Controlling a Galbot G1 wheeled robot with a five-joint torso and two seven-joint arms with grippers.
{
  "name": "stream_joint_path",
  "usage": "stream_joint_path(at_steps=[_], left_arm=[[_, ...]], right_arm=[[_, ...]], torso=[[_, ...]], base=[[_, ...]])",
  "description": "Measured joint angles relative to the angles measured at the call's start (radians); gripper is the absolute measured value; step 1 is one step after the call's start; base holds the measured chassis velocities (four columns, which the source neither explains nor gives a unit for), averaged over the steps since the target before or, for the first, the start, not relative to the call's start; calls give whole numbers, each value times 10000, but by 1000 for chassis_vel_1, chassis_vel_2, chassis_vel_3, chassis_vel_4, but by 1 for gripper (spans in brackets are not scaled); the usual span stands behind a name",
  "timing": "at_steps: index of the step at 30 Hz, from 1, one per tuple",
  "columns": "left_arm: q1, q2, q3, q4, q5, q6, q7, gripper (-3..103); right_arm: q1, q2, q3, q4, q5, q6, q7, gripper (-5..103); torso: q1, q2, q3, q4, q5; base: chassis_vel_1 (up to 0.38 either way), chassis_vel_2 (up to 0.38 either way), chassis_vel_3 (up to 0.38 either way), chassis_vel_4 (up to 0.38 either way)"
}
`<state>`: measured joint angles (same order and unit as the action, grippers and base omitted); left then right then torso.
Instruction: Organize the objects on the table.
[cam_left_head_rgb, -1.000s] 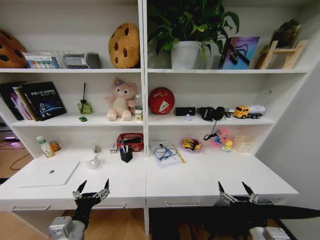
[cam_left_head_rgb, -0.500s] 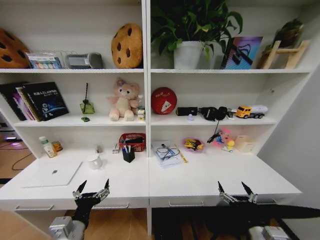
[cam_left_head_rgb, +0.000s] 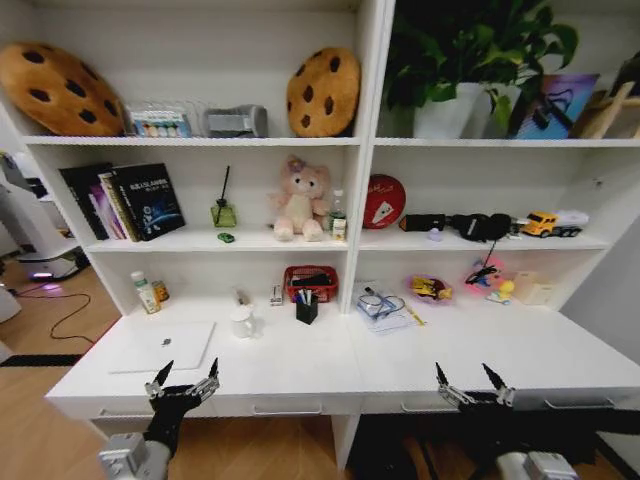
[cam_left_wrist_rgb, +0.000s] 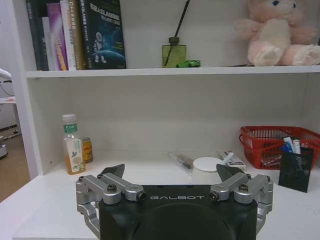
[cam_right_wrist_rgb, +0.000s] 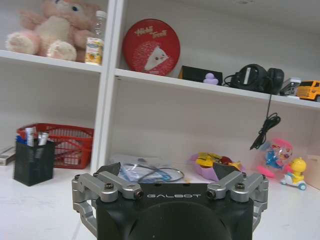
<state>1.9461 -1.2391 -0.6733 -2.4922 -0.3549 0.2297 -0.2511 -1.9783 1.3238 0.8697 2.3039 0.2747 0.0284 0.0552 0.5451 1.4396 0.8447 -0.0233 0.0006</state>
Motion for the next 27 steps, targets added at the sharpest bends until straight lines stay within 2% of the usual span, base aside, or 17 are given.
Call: stream_joint_path(at_steps=[3, 6, 7, 10, 11, 12, 13, 14, 16, 18, 19, 21, 24, 27], left_arm=[[0, 0, 0, 0, 0, 0, 0, 100], [0, 0, -1, -1, 0, 0, -1, 100], [0, 0, 0, 0, 0, 0, -1, 100], [0, 0, 3, 0, 0, 0, 6, 100], [0, 0, -1, 0, 0, 0, -6, 100], [0, 0, 0, 0, 0, -1, 0, 100], [0, 0, 1, 1, 0, 0, 0, 100], [0, 0, 1, 1, 0, 0, 0, 100], [0, 0, 0, 0, 0, 0, -2, 100], [0, 1, -2, 0, 0, 0, -4, 100], [0, 1, -1, 1, 0, 0, -6, 100], [0, 1, -2, 0, 0, 0, -5, 100], [0, 1, -3, 1, 1, 0, -11, 100], [0, 0, 2, 1, 0, 0, -9, 100]], right_arm=[[-1, 1, 1, 1, 0, 0, 1, 100], [-1, 0, 0, 0, 1, -1, 1, 100], [-2, 0, 0, 0, 1, 0, 1, 100], [-3, 0, 0, -3, 1, -2, 2, 100], [-2, -1, -2, -5, 4, -3, 1, 100], [-3, -1, 1, -3, 3, -1, 2, 100], [-3, 0, 0, -3, 3, -1, 2, 100], [-3, 0, 0, -3, 3, -1, 2, 100], [-2, 0, -1, -4, 4, -2, 2, 100], [-3, 0, -3, -3, 4, -2, 1, 100], [-4, 1, -2, -2, 4, -1, 0, 100], [-5, 1, -2, -3, 4, -1, 1, 100], [0, -1, -3, -2, 4, -1, 0, 100], [0, -1, -2, -2, 4, -1, 0, 100]], torso=[[-6, 4, -4, -2, -14], [1, -1, 1, 4, 4], [-2, 1, 0, 1, -16], [-3, 2, -2, -1, -5], [1, -1, 2, 1, 10], [0, 0, 1, 1, -17], [-4, 2, -3, 0, -22], [-4, 2, -3, 0, -22], [0, 0, 2, 3, 1], [0, 0, 0, -1, -8], [-2, 2, -2, -4, -24], [-6, 5, -4, -2, -5], [1, -1, 1, 10, -7], [1, -1, 1, 4, -4]], base=[[364, 383, -370, -368], [368, 375, -389, -345], [372, 354, -354, -346], [376, 356, -337, -345], [318, 356, -347, -338], [318, 356, -330, -339], [321, 336, -330, -339], [321, 336, -330, -339], [333, 304, -304, -320], [198, 274, -273, -296], [198, 274, -190, -203], [168, 13, -141, -159], [103, 42, -25, -68], [-33, 54, 76, 1]])
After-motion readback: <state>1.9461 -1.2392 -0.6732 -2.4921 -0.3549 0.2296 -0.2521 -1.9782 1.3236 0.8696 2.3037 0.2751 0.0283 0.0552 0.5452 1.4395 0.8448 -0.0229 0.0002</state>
